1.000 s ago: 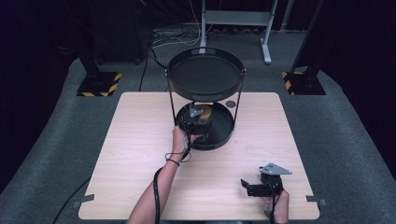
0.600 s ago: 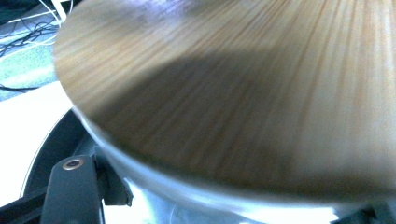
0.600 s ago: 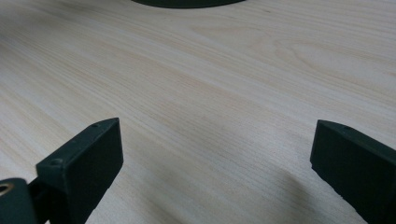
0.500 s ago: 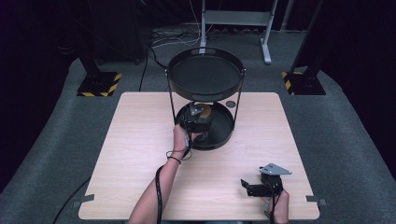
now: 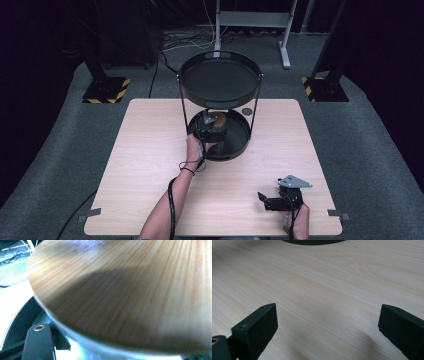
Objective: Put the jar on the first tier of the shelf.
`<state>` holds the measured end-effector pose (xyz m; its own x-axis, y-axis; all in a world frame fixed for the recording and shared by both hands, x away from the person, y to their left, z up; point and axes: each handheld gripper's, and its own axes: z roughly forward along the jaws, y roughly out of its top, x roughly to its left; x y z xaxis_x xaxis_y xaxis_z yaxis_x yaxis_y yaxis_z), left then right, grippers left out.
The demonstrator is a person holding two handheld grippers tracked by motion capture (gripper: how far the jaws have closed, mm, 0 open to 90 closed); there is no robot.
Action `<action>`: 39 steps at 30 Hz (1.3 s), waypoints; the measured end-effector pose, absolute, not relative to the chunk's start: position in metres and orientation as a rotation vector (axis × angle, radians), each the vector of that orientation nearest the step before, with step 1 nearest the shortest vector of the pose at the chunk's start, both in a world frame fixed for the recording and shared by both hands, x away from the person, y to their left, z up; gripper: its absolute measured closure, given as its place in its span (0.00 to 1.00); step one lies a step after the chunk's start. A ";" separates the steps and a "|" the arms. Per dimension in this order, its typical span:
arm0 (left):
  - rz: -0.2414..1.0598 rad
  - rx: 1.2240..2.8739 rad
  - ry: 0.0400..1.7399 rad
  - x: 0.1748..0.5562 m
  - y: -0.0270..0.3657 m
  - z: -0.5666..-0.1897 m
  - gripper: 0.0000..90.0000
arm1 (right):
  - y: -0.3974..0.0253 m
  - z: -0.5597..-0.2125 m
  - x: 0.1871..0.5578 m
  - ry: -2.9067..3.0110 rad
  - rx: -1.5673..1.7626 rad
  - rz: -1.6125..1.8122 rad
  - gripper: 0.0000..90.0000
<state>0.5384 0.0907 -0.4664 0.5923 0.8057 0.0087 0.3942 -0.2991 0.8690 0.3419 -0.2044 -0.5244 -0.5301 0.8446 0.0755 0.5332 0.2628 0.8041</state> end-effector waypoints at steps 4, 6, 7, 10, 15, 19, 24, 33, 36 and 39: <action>0.575 1.906 0.964 0.538 0.090 -0.467 0.28 | -0.204 -0.524 0.342 2.171 1.254 1.156 0.02; 0.577 1.908 0.964 0.538 0.090 -0.467 0.28 | -0.204 -0.524 0.342 2.171 1.253 1.156 0.02; 0.576 1.909 0.965 0.538 0.090 -0.467 0.28 | -0.204 -0.524 0.342 2.172 1.252 1.155 0.02; 0.576 1.916 0.963 0.539 0.090 -0.466 0.28 | -0.204 -0.524 0.342 2.171 1.251 1.154 0.02; 0.574 1.922 0.960 0.539 0.090 -0.466 0.28 | -0.204 -0.524 0.342 2.171 1.254 1.154 0.02; 0.578 1.920 0.962 0.539 0.090 -0.466 0.28 | -0.204 -0.524 0.342 2.172 1.253 1.154 0.02; 0.580 1.922 0.963 0.539 0.090 -0.466 0.28 | -0.203 -0.525 0.342 2.180 1.251 1.144 0.02; 0.583 1.939 0.972 0.540 0.088 -0.464 0.27 | -0.204 -0.524 0.342 2.179 1.247 1.155 0.02; 0.546 1.983 0.965 0.541 0.087 -0.462 0.16 | -0.204 -0.524 0.342 2.177 1.245 1.155 0.02; 0.501 2.009 0.993 0.542 0.086 -0.460 0.02 | -0.204 -0.524 0.342 2.178 1.244 1.159 0.02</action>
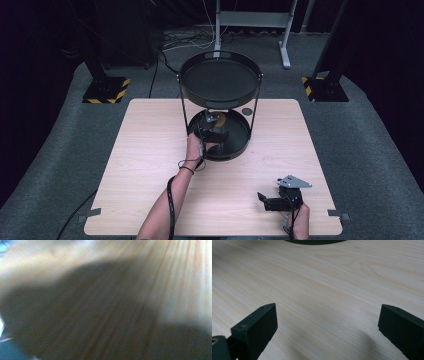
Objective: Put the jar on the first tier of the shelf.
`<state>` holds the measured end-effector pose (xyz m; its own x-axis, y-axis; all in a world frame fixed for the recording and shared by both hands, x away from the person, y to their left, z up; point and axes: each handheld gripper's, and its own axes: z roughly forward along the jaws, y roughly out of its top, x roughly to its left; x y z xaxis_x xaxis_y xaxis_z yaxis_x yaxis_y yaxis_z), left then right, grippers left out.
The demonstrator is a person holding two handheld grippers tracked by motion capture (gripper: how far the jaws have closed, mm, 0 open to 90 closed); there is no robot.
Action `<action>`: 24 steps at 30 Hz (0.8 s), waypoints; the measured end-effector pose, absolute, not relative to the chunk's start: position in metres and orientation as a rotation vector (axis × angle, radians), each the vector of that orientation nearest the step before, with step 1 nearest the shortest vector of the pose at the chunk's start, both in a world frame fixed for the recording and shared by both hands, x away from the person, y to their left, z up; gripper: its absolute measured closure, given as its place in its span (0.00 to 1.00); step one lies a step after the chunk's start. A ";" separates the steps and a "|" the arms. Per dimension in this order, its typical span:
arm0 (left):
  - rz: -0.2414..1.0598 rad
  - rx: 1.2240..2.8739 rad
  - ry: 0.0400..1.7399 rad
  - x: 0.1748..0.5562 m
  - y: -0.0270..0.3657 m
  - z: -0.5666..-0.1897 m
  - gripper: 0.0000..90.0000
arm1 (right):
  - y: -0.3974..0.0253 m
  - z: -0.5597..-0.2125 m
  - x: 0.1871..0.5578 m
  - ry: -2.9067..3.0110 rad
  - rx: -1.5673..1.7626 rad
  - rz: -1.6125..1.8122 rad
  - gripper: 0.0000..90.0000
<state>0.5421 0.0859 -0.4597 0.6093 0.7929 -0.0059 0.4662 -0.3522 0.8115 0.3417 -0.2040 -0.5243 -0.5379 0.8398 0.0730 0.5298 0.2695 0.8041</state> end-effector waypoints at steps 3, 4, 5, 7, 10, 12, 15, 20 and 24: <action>0.481 2.023 1.010 0.539 0.089 -0.455 0.00 | -0.204 -0.524 0.342 2.177 1.244 1.159 0.02; 0.483 2.027 1.008 0.537 0.090 -0.453 0.00 | -0.204 -0.524 0.342 2.177 1.245 1.158 0.02; 0.482 2.045 1.020 0.535 0.091 -0.450 0.00 | -0.204 -0.524 0.342 2.177 1.244 1.159 0.02; 0.489 2.053 1.015 0.532 0.094 -0.446 0.00 | -0.204 -0.524 0.342 2.177 1.245 1.159 0.02; 0.493 2.081 1.009 0.526 0.102 -0.439 0.00 | -0.204 -0.524 0.342 2.178 1.244 1.159 0.02; 0.498 2.085 1.007 0.520 0.107 -0.436 0.00 | -0.204 -0.524 0.342 2.178 1.244 1.159 0.02; 0.526 2.114 1.001 0.511 0.113 -0.432 0.00 | -0.204 -0.524 0.342 2.175 1.246 1.157 0.02; 0.532 2.117 0.995 0.493 0.128 -0.430 0.00 | -0.204 -0.524 0.342 2.178 1.246 1.154 0.02; 0.543 2.120 0.981 0.477 0.141 -0.429 0.00 | -0.204 -0.524 0.342 2.180 1.246 1.152 0.02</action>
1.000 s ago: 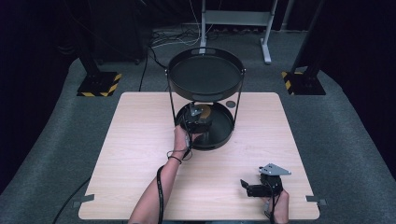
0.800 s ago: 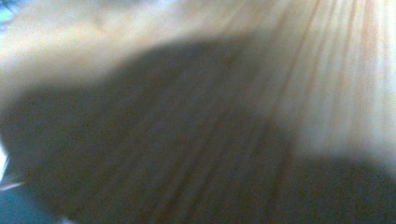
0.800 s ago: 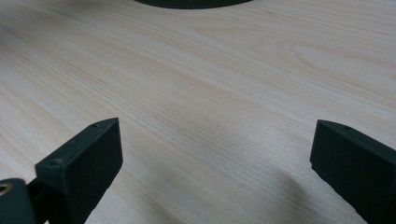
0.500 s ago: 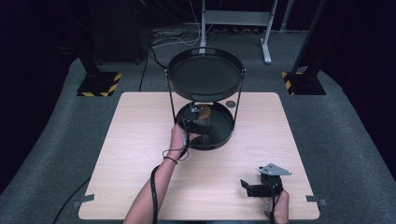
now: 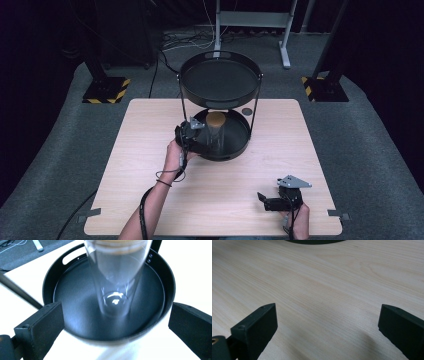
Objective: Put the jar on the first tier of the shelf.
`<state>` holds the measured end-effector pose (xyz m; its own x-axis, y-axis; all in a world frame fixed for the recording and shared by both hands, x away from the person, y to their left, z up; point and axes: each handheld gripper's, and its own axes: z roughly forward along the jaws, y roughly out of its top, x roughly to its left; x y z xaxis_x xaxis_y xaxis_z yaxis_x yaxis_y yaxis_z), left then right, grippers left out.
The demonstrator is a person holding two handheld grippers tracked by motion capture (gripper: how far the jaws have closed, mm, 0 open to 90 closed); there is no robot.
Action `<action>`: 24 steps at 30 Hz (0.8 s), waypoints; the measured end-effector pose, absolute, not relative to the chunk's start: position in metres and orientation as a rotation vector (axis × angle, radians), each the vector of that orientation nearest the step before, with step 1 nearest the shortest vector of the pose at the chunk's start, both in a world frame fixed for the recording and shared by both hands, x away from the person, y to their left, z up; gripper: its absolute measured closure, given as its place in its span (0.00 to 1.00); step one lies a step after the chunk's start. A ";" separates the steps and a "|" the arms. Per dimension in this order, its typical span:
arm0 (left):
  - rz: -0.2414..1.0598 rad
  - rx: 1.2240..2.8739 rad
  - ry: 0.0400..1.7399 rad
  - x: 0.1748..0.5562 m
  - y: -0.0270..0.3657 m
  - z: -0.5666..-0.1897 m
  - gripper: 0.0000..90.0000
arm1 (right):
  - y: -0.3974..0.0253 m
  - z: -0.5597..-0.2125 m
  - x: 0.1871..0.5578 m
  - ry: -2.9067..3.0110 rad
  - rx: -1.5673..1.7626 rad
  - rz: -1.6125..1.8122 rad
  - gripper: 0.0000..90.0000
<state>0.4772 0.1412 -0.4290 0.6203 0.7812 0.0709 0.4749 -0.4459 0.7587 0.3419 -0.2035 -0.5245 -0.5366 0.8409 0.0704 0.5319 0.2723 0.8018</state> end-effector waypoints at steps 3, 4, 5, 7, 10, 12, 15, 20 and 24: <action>0.559 2.125 0.972 0.460 0.155 -0.431 0.00 | -0.203 -0.524 0.342 2.178 1.245 1.150 0.02; 0.562 2.122 0.975 0.456 0.160 -0.433 0.00 | -0.203 -0.525 0.342 2.179 1.245 1.147 0.02; 0.562 2.122 0.975 0.456 0.160 -0.433 0.00 | -0.203 -0.525 0.342 2.181 1.243 1.144 0.02; 0.566 2.118 0.982 0.448 0.168 -0.436 0.00 | -0.203 -0.525 0.342 2.181 1.243 1.143 0.02; 0.572 2.097 1.007 0.435 0.184 -0.442 0.00 | -0.203 -0.525 0.342 2.178 1.245 1.146 0.02; 0.575 2.092 1.023 0.426 0.194 -0.448 0.00 | -0.202 -0.525 0.342 2.182 1.244 1.138 0.02; 0.575 2.085 1.057 0.413 0.210 -0.459 0.00 | -0.202 -0.525 0.342 2.183 1.244 1.137 0.02; 0.569 2.069 1.139 0.395 0.238 -0.480 0.00 | -0.202 -0.525 0.342 2.182 1.246 1.138 0.02; 0.567 2.062 1.224 0.378 0.264 -0.504 0.00 | -0.202 -0.525 0.342 2.183 1.248 1.133 0.02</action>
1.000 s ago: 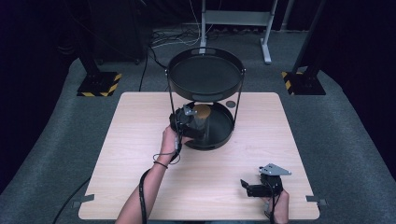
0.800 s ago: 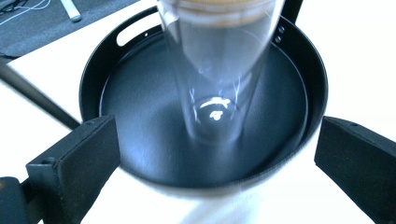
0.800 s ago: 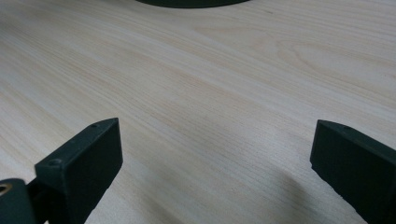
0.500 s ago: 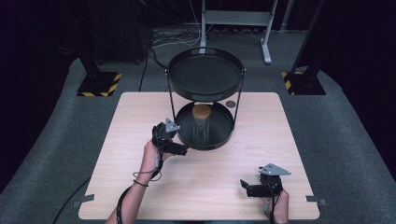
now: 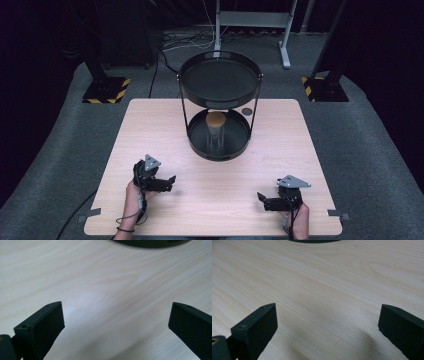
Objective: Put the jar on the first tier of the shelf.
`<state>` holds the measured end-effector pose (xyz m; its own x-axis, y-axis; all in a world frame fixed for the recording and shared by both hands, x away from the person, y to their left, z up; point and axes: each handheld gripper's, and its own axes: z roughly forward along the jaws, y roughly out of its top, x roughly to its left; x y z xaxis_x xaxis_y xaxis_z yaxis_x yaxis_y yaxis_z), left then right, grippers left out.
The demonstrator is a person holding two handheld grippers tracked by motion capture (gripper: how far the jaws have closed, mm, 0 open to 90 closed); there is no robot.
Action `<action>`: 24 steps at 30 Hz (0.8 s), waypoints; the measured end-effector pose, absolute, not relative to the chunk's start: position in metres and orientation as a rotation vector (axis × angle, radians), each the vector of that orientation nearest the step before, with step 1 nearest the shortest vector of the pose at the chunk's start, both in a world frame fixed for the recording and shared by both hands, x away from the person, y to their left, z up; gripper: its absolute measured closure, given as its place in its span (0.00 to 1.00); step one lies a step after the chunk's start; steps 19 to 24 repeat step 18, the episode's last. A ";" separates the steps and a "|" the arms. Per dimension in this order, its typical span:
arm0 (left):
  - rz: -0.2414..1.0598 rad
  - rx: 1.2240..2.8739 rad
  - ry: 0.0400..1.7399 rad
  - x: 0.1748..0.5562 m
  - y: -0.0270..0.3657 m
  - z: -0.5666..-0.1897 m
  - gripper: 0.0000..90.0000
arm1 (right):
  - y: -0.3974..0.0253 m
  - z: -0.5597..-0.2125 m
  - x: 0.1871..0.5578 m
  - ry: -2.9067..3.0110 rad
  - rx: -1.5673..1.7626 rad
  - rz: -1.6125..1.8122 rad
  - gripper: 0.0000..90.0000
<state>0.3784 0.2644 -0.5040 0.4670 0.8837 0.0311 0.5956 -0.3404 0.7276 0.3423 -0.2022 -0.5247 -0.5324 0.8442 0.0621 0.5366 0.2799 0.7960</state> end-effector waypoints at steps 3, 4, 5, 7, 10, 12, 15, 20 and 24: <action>0.566 2.056 1.256 0.371 0.274 -0.511 0.00 | -0.202 -0.525 0.342 2.183 1.249 1.132 0.02; 0.576 2.043 1.276 0.363 0.282 -0.517 0.00 | -0.202 -0.525 0.342 2.183 1.249 1.132 0.02; 0.576 2.043 1.276 0.363 0.282 -0.517 0.00 | -0.202 -0.525 0.342 2.183 1.249 1.132 0.02; 0.585 2.029 1.301 0.354 0.289 -0.522 0.00 | -0.202 -0.525 0.343 2.183 1.252 1.131 0.02; 0.583 2.016 1.327 0.344 0.297 -0.529 0.00 | -0.202 -0.525 0.343 2.186 1.252 1.129 0.02; 0.580 2.019 1.312 0.340 0.301 -0.529 0.00 | -0.202 -0.525 0.343 2.187 1.252 1.129 0.02; 0.547 2.033 1.323 0.342 0.302 -0.530 0.00 | -0.202 -0.525 0.343 2.187 1.252 1.129 0.02; 0.548 2.032 1.325 0.342 0.302 -0.530 0.00 | -0.202 -0.525 0.343 2.184 1.253 1.129 0.02; 0.548 2.032 1.325 0.342 0.302 -0.530 0.00 | -0.202 -0.525 0.343 2.184 1.253 1.129 0.02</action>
